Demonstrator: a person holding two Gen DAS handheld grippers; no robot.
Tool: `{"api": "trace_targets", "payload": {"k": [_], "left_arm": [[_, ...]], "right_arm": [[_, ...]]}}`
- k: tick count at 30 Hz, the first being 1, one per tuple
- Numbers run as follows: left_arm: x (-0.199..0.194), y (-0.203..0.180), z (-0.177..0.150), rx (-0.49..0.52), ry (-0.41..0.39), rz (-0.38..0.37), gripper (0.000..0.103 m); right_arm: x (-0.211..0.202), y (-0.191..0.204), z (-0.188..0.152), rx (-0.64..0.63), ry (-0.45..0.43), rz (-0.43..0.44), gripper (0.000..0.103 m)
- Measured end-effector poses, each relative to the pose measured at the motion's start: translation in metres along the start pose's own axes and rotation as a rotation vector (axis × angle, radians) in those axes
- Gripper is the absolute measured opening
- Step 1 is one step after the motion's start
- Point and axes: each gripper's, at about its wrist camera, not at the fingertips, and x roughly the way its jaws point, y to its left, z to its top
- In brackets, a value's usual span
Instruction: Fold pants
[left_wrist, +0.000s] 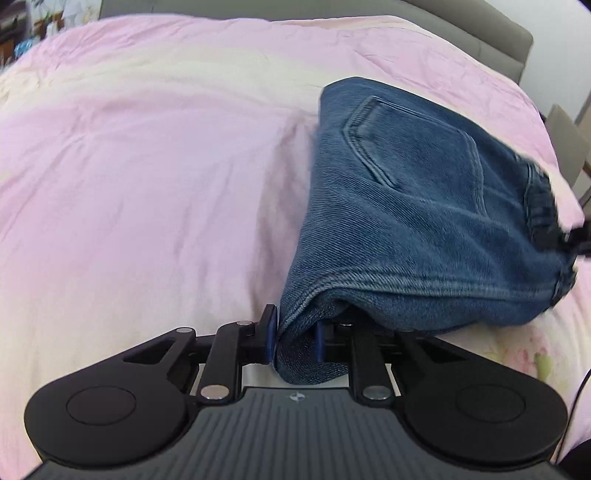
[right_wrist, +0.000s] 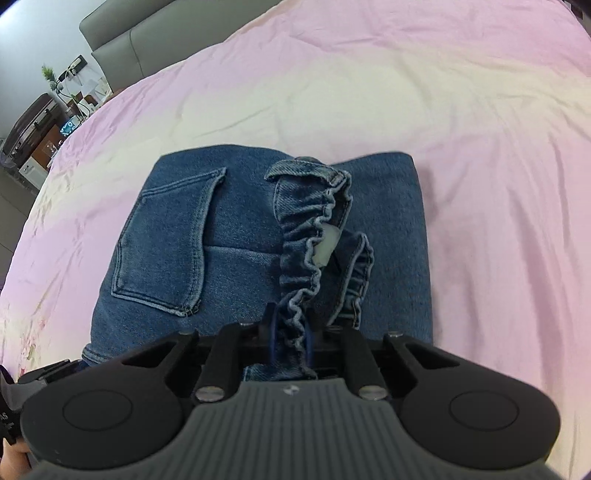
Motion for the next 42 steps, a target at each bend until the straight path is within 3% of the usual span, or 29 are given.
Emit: {"api": "trace_targets", "payload": {"k": [3, 5, 6, 7, 8, 11, 14, 16, 18, 23, 30, 37, 39, 42], "left_arm": [[-0.004, 0.020, 0.003, -0.106, 0.020, -0.048, 0.023], [-0.012, 0.028, 0.001, -0.121, 0.015, -0.030, 0.017], [-0.017, 0.031, -0.001, -0.114, 0.014, 0.005, 0.006], [-0.022, 0.030, -0.002, -0.077, 0.004, 0.150, 0.000], [-0.026, 0.033, -0.003, -0.048, -0.009, 0.237, 0.000], [-0.048, 0.060, -0.001, -0.174, -0.023, 0.103, 0.000], [-0.061, 0.047, 0.004, -0.100, -0.057, 0.108, 0.000], [-0.064, 0.038, 0.006, -0.078, -0.064, 0.069, 0.002], [-0.066, 0.026, 0.009, -0.062, -0.069, 0.046, 0.004], [-0.058, 0.002, 0.031, -0.033, -0.086, 0.004, 0.004], [-0.041, -0.021, 0.066, -0.009, -0.074, -0.016, 0.008], [-0.019, -0.031, 0.079, 0.000, -0.049, -0.014, 0.008], [-0.018, -0.032, 0.078, 0.001, -0.044, -0.016, 0.008], [-0.018, -0.033, 0.077, 0.002, -0.044, -0.023, 0.008]], "right_arm": [[0.015, -0.016, -0.008, 0.039, 0.008, 0.009, 0.008], [0.021, -0.023, -0.011, 0.065, 0.006, 0.027, 0.009], [0.022, -0.024, -0.011, 0.071, 0.005, 0.034, 0.009], [0.022, -0.023, -0.010, 0.066, 0.004, 0.032, 0.010], [0.022, -0.023, -0.010, 0.058, 0.001, 0.028, 0.010], [0.021, -0.024, -0.011, 0.050, -0.006, 0.035, 0.016], [0.010, -0.027, -0.009, 0.056, -0.035, 0.043, 0.038], [-0.003, -0.031, -0.006, 0.069, -0.058, 0.064, 0.041], [-0.015, -0.038, -0.002, 0.089, -0.091, 0.075, 0.056], [-0.028, -0.063, 0.010, 0.223, -0.112, 0.167, 0.060], [0.006, -0.083, 0.019, 0.374, -0.065, 0.297, 0.060], [0.048, -0.097, 0.022, 0.488, -0.016, 0.390, 0.061], [0.049, -0.096, 0.022, 0.465, -0.013, 0.403, 0.026], [0.035, -0.081, 0.027, 0.389, -0.031, 0.359, 0.019]]}}
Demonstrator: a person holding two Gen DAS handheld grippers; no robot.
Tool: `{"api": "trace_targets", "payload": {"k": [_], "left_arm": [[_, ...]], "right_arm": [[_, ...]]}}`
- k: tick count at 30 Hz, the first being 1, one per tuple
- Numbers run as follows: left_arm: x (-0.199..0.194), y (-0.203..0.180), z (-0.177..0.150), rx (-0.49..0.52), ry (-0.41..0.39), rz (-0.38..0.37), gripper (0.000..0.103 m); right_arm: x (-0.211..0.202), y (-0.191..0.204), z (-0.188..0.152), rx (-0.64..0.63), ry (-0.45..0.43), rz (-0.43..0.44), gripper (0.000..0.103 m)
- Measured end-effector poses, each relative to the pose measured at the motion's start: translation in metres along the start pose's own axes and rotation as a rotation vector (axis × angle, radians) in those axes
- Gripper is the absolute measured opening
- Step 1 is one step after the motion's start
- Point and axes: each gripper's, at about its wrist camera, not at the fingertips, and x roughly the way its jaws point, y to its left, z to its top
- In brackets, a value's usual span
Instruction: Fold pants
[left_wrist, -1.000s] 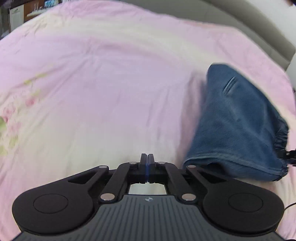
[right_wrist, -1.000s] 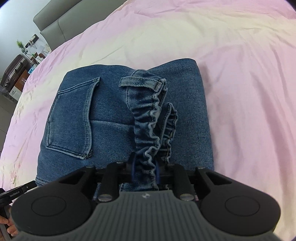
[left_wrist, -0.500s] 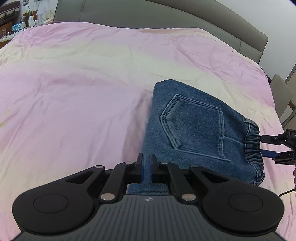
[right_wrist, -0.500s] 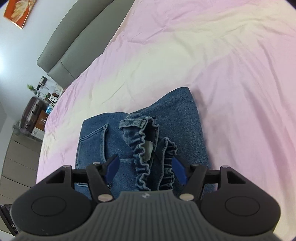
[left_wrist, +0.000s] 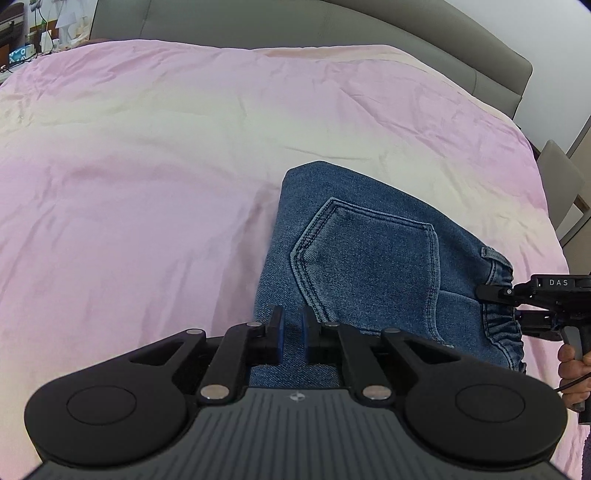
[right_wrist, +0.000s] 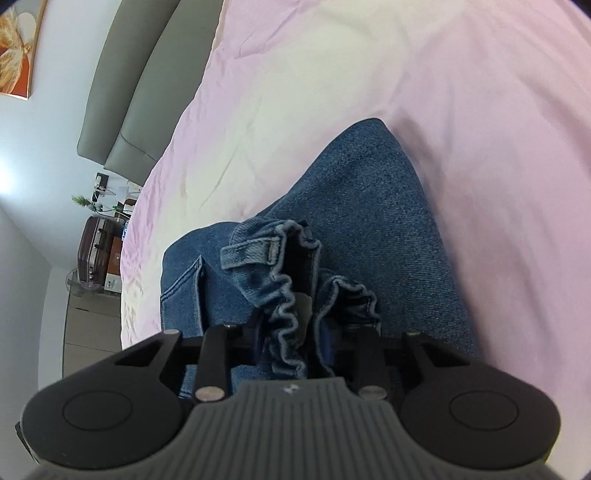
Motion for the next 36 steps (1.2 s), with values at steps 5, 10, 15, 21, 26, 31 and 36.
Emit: {"api": "trace_targets", "payload": {"k": [5, 10, 15, 21, 26, 31, 36], "left_arm": [[-0.007, 0.003, 0.000, -0.026, -0.021, -0.007, 0.008], [-0.018, 0.006, 0.003, -0.037, -0.049, -0.011, 0.008], [-0.014, 0.003, 0.007, -0.028, -0.059, -0.038, 0.008], [0.008, -0.006, 0.007, 0.030, -0.042, -0.060, 0.009], [0.033, -0.012, 0.001, 0.044, -0.003, -0.080, 0.008], [0.056, -0.014, -0.010, 0.007, 0.030, -0.029, 0.010], [0.036, -0.021, -0.011, 0.053, 0.000, 0.006, 0.012]], "right_arm": [[-0.022, 0.070, 0.009, -0.203, -0.053, -0.027, 0.016], [-0.051, 0.145, 0.035, -0.371, -0.130, -0.046, 0.016], [-0.060, 0.143, 0.054, -0.357, -0.113, -0.150, 0.015], [-0.032, 0.054, 0.056, -0.192, -0.067, -0.295, 0.014], [-0.010, 0.018, 0.054, -0.171, -0.050, -0.316, 0.014], [0.001, 0.021, 0.058, -0.227, -0.020, -0.382, 0.020], [-0.007, 0.062, 0.040, -0.472, -0.053, -0.524, 0.036]]}}
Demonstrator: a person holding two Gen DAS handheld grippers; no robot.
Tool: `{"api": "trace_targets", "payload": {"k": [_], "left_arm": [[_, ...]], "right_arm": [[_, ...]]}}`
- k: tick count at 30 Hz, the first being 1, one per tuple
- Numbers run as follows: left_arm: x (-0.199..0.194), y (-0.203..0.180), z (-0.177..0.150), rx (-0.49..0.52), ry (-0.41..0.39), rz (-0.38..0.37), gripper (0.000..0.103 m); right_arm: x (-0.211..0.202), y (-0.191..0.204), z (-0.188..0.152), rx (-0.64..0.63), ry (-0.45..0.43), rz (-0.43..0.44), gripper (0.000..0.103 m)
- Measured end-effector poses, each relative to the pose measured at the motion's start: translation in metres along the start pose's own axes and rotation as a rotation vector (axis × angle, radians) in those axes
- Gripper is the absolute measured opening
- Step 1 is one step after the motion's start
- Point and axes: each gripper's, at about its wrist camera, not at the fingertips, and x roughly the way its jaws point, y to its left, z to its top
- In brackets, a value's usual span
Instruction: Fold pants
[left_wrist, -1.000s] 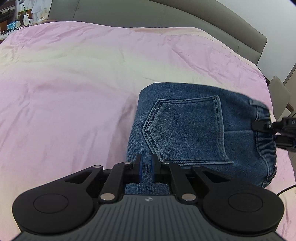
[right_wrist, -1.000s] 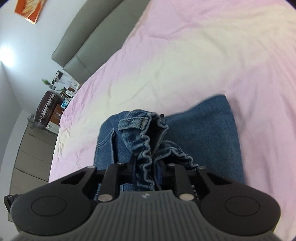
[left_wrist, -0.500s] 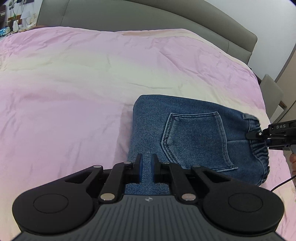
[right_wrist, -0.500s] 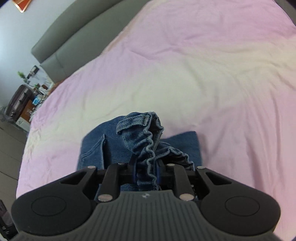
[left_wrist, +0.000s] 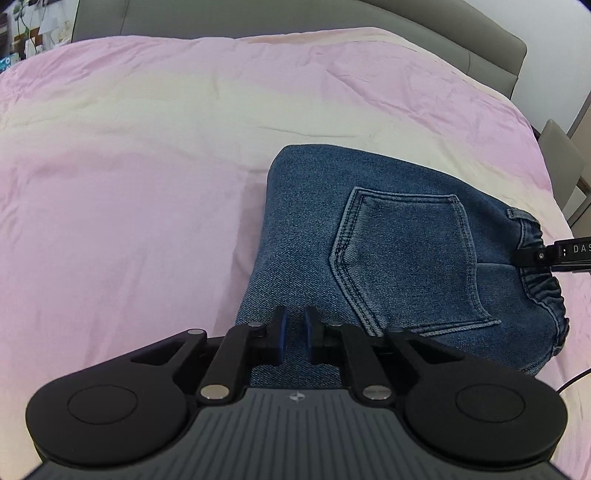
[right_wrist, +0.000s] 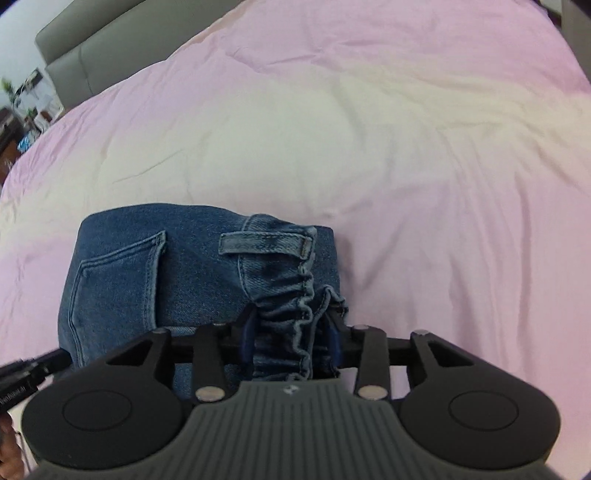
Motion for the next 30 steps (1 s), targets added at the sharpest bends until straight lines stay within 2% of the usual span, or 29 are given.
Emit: {"api": "trace_targets", "payload": {"k": [2, 4, 7, 10, 14, 17, 21, 26, 30], "left_arm": [[-0.018, -0.001, -0.003, 0.013, -0.033, -0.010, 0.013], [-0.033, -0.002, -0.006, 0.042, -0.048, -0.004, 0.013], [-0.047, -0.003, -0.013, 0.081, -0.056, 0.002, 0.013], [-0.054, -0.001, -0.020, 0.085, -0.050, -0.018, 0.013], [-0.048, 0.003, -0.031, 0.088, -0.017, -0.025, 0.013], [-0.035, 0.008, -0.041, 0.074, 0.018, -0.026, 0.014], [-0.029, 0.015, -0.047, 0.041, 0.026, -0.043, 0.017], [-0.015, 0.026, -0.054, 0.004, 0.066, -0.044, 0.015], [-0.022, 0.021, -0.049, 0.018, 0.074, -0.024, 0.015]], "right_arm": [[-0.020, 0.012, -0.003, -0.056, -0.056, -0.051, 0.037], [-0.039, 0.025, -0.012, -0.122, -0.098, -0.051, 0.037], [-0.053, 0.040, -0.028, -0.158, -0.091, -0.010, 0.034], [-0.058, 0.049, -0.051, -0.176, -0.087, -0.008, 0.034], [-0.051, 0.052, -0.075, -0.212, -0.091, -0.064, 0.034], [-0.041, 0.052, -0.080, -0.225, -0.098, -0.083, 0.033], [-0.021, 0.052, -0.089, -0.226, -0.074, -0.112, 0.033], [-0.003, 0.032, -0.093, -0.115, -0.072, -0.060, 0.030], [-0.003, 0.035, -0.091, -0.128, -0.080, -0.075, 0.030]]}}
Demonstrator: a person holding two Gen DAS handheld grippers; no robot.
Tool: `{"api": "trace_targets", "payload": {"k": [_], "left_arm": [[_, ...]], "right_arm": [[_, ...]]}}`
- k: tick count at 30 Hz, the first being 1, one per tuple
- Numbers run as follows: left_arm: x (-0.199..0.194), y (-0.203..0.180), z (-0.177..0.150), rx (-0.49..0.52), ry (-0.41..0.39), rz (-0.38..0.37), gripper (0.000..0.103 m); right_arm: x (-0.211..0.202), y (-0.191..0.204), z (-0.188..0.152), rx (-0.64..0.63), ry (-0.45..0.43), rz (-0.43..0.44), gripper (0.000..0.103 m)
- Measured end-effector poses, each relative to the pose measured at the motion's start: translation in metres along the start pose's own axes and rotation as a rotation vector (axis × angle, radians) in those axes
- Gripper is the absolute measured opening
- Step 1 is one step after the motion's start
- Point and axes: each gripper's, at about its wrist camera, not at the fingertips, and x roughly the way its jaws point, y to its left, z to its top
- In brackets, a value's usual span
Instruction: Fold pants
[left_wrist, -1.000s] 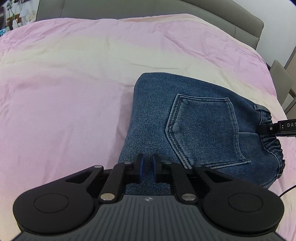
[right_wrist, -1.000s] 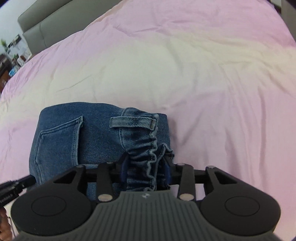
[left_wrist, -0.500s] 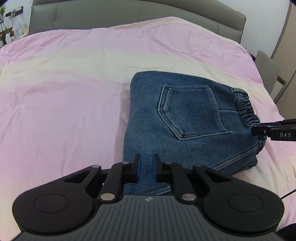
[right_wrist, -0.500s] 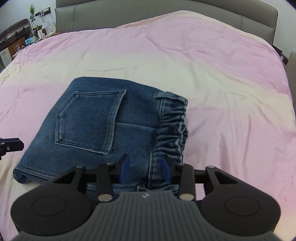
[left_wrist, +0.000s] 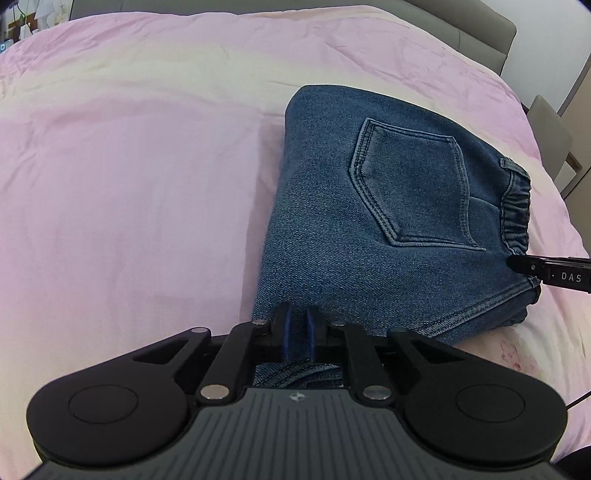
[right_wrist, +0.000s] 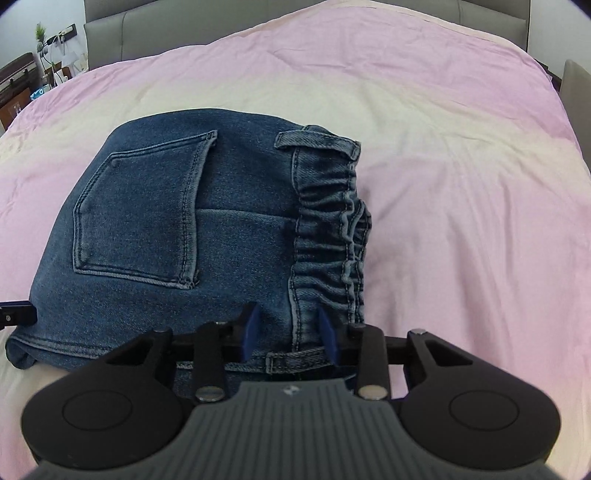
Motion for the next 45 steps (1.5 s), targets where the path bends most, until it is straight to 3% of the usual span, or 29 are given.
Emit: {"api": "trace_targets", "payload": {"k": [5, 11, 15, 19, 23, 30, 34, 41, 45], "left_arm": [[-0.020, 0.001, 0.010, 0.045, -0.026, -0.003, 0.015], [-0.028, -0.011, 0.052, 0.068, -0.113, -0.019, 0.015], [-0.007, -0.027, 0.091, 0.067, -0.137, -0.026, 0.015], [0.023, -0.034, 0.121, 0.049, -0.143, -0.034, 0.015], [0.058, -0.034, 0.137, 0.029, -0.106, -0.023, 0.010], [0.098, -0.031, 0.140, 0.069, -0.053, 0.041, 0.010], [0.109, -0.030, 0.134, 0.081, -0.043, 0.081, 0.008], [0.085, -0.052, 0.128, 0.197, -0.054, 0.182, 0.008], [0.061, -0.052, 0.121, 0.210, -0.040, 0.193, 0.009]], "right_arm": [[-0.013, -0.001, 0.015, -0.032, 0.008, 0.017, 0.031], [-0.036, -0.014, 0.046, -0.028, -0.089, 0.063, 0.031], [-0.027, -0.029, 0.072, 0.015, -0.111, 0.077, 0.031], [-0.004, -0.039, 0.093, 0.040, -0.111, 0.077, 0.024], [0.025, -0.046, 0.100, 0.046, -0.078, 0.065, 0.024], [0.068, -0.060, 0.102, 0.080, 0.001, 0.080, 0.023], [0.080, -0.054, 0.102, 0.079, 0.000, 0.075, 0.023], [0.070, -0.052, 0.104, 0.088, -0.001, 0.058, 0.024], [0.054, -0.051, 0.100, 0.093, -0.026, 0.048, 0.025]]}}
